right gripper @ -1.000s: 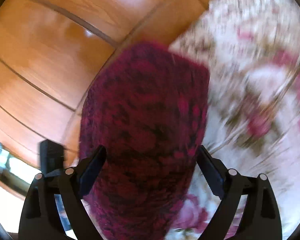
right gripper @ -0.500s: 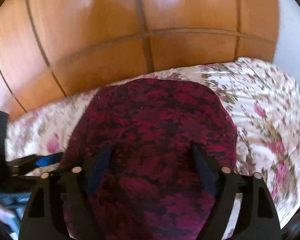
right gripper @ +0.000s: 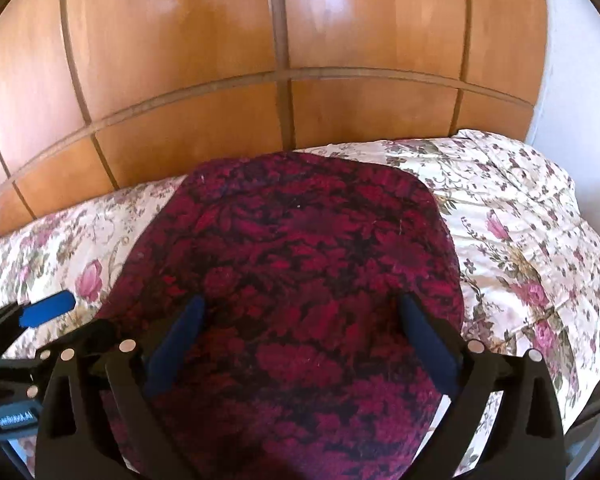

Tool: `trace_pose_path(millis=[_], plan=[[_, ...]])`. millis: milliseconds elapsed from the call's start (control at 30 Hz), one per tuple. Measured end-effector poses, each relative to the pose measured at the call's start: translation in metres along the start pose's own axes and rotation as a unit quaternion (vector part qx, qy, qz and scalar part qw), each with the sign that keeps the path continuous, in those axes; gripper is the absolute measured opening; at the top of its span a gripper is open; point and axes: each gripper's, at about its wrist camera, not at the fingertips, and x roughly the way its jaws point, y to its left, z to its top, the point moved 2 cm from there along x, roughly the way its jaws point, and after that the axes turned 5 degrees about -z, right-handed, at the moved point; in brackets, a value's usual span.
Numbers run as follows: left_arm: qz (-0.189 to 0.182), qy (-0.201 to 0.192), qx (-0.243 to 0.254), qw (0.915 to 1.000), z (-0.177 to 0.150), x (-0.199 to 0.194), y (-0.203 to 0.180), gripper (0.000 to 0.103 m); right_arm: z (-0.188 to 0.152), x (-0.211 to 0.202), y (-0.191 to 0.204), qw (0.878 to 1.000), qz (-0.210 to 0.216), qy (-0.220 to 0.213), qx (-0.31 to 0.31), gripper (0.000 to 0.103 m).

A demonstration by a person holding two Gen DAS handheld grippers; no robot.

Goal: Fold small clothes

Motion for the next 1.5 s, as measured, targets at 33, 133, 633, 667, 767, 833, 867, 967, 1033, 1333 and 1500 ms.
trace_pose_path(millis=[33,133,633,667,767,833,867,967,1033,1333,1500], plan=[[0.003,-0.004,0.0,1.0,0.0,-0.002,0.0,0.081,0.0,-0.003,0.0,1.0,0.001,-0.003,0.007,0.098],[0.02,-0.018,0.001,0.9996,-0.001,-0.013,0.001,0.081,0.0,-0.016,0.001,1.0,-0.008,-0.013,0.026,0.098],[0.089,-0.083,0.019,0.9924,-0.023,-0.073,0.007,0.093,-0.046,-0.085,0.017,0.992,-0.076,-0.054,0.081,0.101],[0.093,-0.084,0.02,0.9919,-0.026,-0.076,0.007,0.093,-0.051,-0.089,0.019,0.992,-0.082,-0.056,0.083,0.101],[0.095,-0.083,0.018,0.9919,-0.034,-0.081,0.008,0.094,-0.063,-0.099,0.024,0.99,-0.099,-0.06,0.083,0.101],[0.101,-0.083,0.015,0.9914,-0.039,-0.084,0.009,0.099,-0.07,-0.104,0.025,0.989,-0.109,-0.062,0.082,0.101],[0.104,-0.083,0.014,0.991,-0.042,-0.085,0.01,0.099,-0.074,-0.105,0.025,0.988,-0.113,-0.059,0.084,0.101],[0.108,-0.077,0.009,0.9911,-0.051,-0.087,0.012,0.099,-0.084,-0.109,0.023,0.987,-0.116,-0.05,0.096,0.101],[0.11,-0.072,0.007,0.9912,-0.055,-0.087,0.013,0.099,-0.089,-0.11,0.023,0.987,-0.12,-0.047,0.098,0.101],[0.124,-0.093,0.015,0.9879,-0.063,-0.102,0.011,0.099,-0.095,-0.117,0.03,0.986,-0.128,-0.052,0.096,0.101],[0.13,-0.096,0.006,0.9868,-0.062,-0.103,0.014,0.099,-0.095,-0.117,0.036,0.987,-0.12,-0.051,0.093,0.101]])
